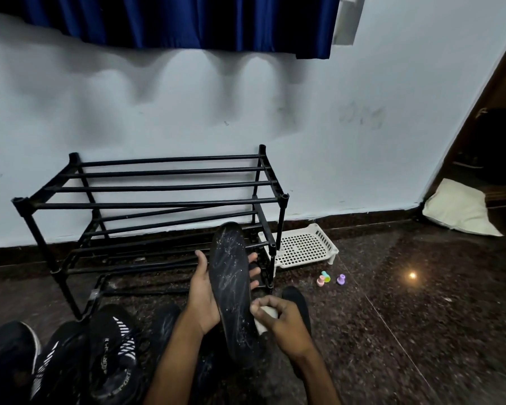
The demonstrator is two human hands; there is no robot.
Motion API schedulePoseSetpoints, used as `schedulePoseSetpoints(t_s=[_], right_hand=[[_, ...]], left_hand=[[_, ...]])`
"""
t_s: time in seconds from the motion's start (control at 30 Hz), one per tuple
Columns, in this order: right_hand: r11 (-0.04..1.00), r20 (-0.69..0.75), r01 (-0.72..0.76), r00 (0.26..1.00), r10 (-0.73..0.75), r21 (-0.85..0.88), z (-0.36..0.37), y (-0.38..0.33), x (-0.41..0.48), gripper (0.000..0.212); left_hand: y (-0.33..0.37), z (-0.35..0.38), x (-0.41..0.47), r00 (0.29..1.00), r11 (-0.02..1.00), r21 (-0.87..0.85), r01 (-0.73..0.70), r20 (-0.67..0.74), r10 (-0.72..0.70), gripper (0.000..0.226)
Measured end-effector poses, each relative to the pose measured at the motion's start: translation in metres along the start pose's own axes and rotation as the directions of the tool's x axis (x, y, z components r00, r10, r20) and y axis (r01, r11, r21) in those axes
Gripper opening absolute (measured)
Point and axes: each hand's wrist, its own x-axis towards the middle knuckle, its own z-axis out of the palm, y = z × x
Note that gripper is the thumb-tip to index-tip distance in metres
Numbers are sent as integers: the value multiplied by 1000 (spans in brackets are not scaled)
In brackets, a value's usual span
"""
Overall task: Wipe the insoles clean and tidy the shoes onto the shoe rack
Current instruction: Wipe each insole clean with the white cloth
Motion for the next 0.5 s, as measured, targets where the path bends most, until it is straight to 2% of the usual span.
schedulePoseSetpoints(t_s=[0.13, 0.23, 0.3, 0.4, 0.5], right_hand=[[999, -24, 29, 999, -28, 45, -5, -7, 3, 7], [998, -205, 56, 978, -47, 37, -21, -15, 6, 35], [997, -317, 71, 946, -64, 10, -27, -30, 7, 41], [974, -329, 182, 919, -218, -138, -23, -62, 5, 26], [841, -221, 327, 866, -449, -430, -8, -84, 1, 21]], left_hand=[[4, 9, 2, 1000, 998, -57, -16, 12, 17, 90], [7, 13, 4, 998, 996, -63, -66, -7, 65, 95], [9, 14, 4, 997, 996, -56, -75, -4, 75, 100], [8, 17, 5, 998, 997, -48, -58, -4, 58, 105], [5, 21, 9, 998, 998, -22, -63, -2, 63, 102]])
